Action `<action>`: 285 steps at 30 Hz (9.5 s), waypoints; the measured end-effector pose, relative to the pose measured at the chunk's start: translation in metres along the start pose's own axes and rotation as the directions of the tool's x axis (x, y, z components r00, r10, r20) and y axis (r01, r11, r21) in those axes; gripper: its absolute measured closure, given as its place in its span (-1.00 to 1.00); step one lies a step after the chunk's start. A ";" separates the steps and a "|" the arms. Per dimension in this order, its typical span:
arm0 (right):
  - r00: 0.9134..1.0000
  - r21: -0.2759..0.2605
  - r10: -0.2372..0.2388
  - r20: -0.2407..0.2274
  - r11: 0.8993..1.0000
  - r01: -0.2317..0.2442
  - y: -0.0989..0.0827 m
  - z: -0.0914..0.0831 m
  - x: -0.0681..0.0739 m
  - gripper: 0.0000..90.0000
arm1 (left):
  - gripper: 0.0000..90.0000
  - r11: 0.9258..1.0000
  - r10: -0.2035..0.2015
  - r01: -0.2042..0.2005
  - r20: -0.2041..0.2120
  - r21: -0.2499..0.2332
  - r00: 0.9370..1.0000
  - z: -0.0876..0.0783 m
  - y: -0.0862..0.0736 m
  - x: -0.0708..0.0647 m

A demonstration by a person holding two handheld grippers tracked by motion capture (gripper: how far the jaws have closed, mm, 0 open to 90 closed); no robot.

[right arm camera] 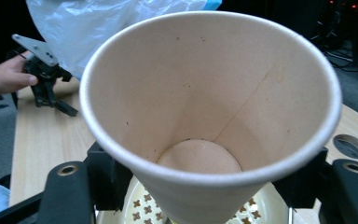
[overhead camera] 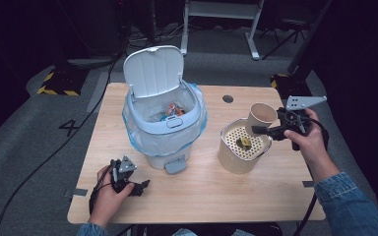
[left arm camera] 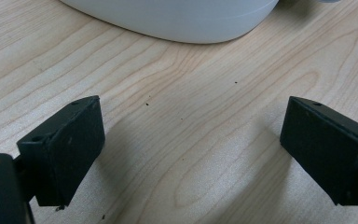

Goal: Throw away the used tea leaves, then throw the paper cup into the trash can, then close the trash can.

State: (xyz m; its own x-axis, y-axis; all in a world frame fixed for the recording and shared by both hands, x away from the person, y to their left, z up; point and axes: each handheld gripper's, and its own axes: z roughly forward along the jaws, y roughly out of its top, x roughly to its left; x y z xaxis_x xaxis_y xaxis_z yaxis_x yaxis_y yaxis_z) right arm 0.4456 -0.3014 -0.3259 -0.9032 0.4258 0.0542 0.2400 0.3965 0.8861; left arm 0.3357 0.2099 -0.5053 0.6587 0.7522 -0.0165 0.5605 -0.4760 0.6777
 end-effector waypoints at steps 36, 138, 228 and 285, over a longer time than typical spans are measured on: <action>0.997 -0.012 -0.074 -0.019 0.997 0.074 0.084 0.036 0.016 -0.31 | -0.85 1.000 0.002 -0.002 0.000 0.000 1.000 0.000 0.000 0.000; 0.994 -0.011 -0.048 0.097 0.999 0.049 0.135 0.059 0.070 -0.51 | -0.85 1.000 0.005 -0.005 0.002 0.004 1.000 -0.006 -0.006 0.006; 0.903 0.199 0.145 0.404 0.950 -0.241 -0.207 -0.007 0.045 -0.65 | -0.51 0.996 -0.061 0.063 0.032 -0.064 0.998 -0.025 0.000 0.010; 0.894 0.194 0.155 0.420 0.947 -0.255 -0.208 -0.007 0.046 -0.66 | -0.29 0.856 -0.099 0.100 0.029 -0.507 0.995 -0.161 0.162 0.055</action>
State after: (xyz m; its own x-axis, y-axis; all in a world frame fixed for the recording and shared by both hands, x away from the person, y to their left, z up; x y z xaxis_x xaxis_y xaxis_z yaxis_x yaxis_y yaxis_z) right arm 0.3515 -0.3693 -0.5043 -0.6212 0.7836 -0.0073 0.5271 0.4246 0.7361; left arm 0.3816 0.2481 -0.2780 0.6140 0.7823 -0.1049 0.2912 -0.1010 0.9513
